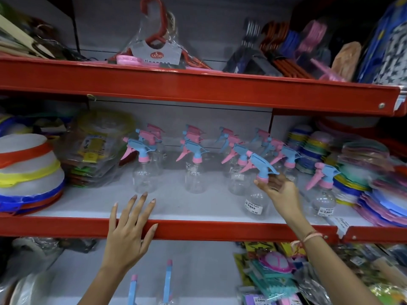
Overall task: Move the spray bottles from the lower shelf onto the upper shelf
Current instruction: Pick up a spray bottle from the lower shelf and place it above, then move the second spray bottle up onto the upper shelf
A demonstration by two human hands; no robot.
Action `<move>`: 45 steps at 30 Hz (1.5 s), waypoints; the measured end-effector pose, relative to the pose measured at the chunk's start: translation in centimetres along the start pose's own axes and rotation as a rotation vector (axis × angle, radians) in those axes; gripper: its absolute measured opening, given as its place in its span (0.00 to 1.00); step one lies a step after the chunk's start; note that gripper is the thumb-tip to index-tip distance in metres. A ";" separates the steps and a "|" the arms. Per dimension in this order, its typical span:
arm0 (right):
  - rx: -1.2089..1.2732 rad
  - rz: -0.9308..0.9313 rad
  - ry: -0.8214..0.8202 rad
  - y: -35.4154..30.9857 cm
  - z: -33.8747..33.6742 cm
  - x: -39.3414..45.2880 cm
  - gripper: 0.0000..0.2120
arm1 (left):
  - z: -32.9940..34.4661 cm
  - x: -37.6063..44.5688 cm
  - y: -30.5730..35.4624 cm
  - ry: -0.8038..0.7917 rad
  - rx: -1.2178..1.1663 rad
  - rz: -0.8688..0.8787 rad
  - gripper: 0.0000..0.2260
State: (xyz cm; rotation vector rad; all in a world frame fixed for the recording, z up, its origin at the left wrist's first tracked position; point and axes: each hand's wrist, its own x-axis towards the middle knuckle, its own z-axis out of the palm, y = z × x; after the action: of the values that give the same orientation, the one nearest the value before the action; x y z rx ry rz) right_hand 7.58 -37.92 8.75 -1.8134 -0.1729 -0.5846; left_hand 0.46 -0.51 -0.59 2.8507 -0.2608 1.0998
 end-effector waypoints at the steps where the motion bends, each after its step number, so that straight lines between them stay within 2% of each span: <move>1: -0.037 0.009 0.006 0.1 0.2 -0.4 0.29 | 0.0 0.0 0.0 0.000 0.000 -0.001 0.27; 5: -0.339 0.004 0.131 0.6 1.6 -2.6 0.44 | 0.1 0.0 0.0 0.010 0.003 -0.003 0.27; 8: -0.458 0.001 0.183 1.0 2.2 -3.5 0.43 | 0.2 -0.1 -0.1 0.016 0.011 0.003 0.27; 11: -0.441 -0.021 0.162 1.4 2.1 -3.7 0.38 | 0.4 -0.1 -0.1 0.021 0.018 -0.003 0.27; 16: -0.274 0.013 -0.014 1.7 1.0 -3.6 0.35 | 0.6 -0.1 -0.1 0.024 0.027 -0.007 0.27; 20: -0.253 0.014 -0.098 1.6 0.1 -3.6 0.34 | 0.6 -0.2 -0.1 0.023 0.034 -0.014 0.27; 27: -0.260 0.030 -0.089 1.5 0.3 -4.0 0.35 | 0.7 -0.2 -0.2 0.034 0.037 -0.001 0.27; 30: -0.289 0.038 -0.054 1.2 0.5 -4.5 0.42 | 0.6 -0.2 -0.3 0.039 0.043 0.007 0.27; 32: -0.337 -0.007 0.052 0.8 1.0 -5.5 0.46 | 0.6 -0.2 -0.4 0.041 0.045 0.013 0.26; 34: -0.360 -0.102 0.201 0.4 1.9 -7.3 0.41 | 0.6 -0.3 -0.4 0.045 0.044 0.019 0.26; 36: -0.364 -0.225 0.322 0.2 3.4 -9.6 0.32 | 0.4 -0.3 -0.4 0.058 0.046 0.031 0.26; 38: -0.348 -0.317 0.375 0.2 5.3 -12.0 0.25 | 0.3 -0.3 -0.5 0.069 0.051 0.048 0.26; 42: -0.263 -0.345 0.265 0.9 9.7 -16.5 0.17 | 0.4 -0.5 -0.8 0.079 0.037 0.075 0.25; 45: -0.226 -0.168 0.066 2.7 13.3 -20.0 0.17 | 0.6 -0.5 -1.0 0.072 0.023 0.094 0.25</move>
State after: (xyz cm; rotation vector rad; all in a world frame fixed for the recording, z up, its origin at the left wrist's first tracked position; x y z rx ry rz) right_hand -4.60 -22.94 -5.77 -2.0069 -0.2229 -0.8090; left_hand 0.73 0.47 -1.39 2.8379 -0.3835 1.2266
